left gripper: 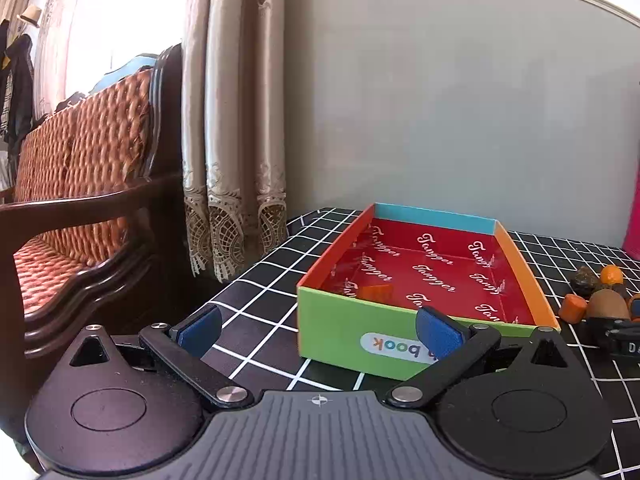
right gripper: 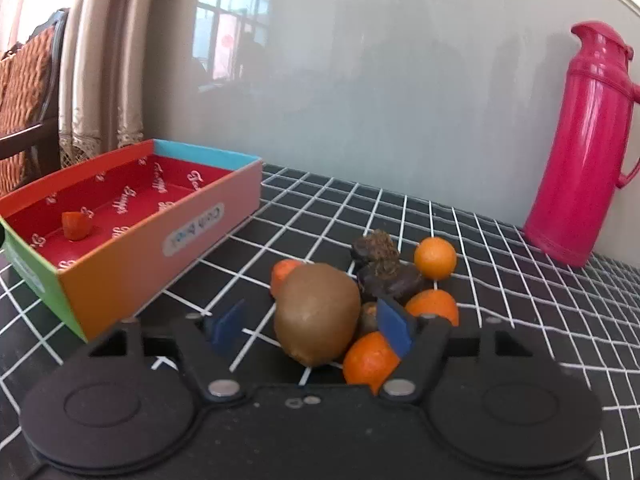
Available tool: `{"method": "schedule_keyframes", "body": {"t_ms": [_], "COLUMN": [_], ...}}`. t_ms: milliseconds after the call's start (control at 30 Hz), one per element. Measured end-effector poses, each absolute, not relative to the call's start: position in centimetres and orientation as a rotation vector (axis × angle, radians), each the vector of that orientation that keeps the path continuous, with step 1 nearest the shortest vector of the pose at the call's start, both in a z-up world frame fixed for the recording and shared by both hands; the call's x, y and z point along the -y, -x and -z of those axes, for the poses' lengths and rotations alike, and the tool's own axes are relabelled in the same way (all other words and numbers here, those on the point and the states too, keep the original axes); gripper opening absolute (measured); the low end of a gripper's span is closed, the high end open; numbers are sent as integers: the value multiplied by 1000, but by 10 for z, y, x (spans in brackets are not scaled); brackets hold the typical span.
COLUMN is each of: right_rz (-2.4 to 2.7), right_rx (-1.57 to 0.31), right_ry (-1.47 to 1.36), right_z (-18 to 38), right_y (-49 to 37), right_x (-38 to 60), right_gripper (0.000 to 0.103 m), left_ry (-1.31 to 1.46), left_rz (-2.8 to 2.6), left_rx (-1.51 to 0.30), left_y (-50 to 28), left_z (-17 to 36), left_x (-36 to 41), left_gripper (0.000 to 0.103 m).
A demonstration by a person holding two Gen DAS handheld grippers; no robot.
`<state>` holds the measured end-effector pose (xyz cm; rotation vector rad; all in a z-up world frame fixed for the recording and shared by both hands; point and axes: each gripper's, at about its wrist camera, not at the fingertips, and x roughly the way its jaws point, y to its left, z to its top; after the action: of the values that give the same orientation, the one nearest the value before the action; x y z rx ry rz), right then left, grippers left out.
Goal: Organize fruits
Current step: 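Grasp the brown kiwi with the right gripper, then carry the kiwi with the right gripper into the red box and release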
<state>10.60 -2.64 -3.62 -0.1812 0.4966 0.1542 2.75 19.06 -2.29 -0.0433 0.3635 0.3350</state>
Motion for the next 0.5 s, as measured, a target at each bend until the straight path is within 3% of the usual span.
{"method": "schedule_keyframes", "body": {"t_ms": [133, 233, 333, 500], "right_rz": [-128, -112, -95, -96], "right_rx": [-523, -523, -514, -525], "right_ry": [220, 253, 308, 326], "right_z": [40, 41, 42, 41], "right_y": [-112, -115, -117, -117], "right_x": [18, 12, 5, 3], "right_gripper": [69, 63, 48, 45], "left_ry": [45, 51, 56, 58], "left_rz": [-331, -345, -354, -352], "left_rx": [-359, -345, -347, -348], "left_y": [-29, -29, -29, -27], "left_z": [23, 21, 22, 22], "left_x": [-192, -194, -196, -200], "left_gripper": [103, 103, 103, 103]}}
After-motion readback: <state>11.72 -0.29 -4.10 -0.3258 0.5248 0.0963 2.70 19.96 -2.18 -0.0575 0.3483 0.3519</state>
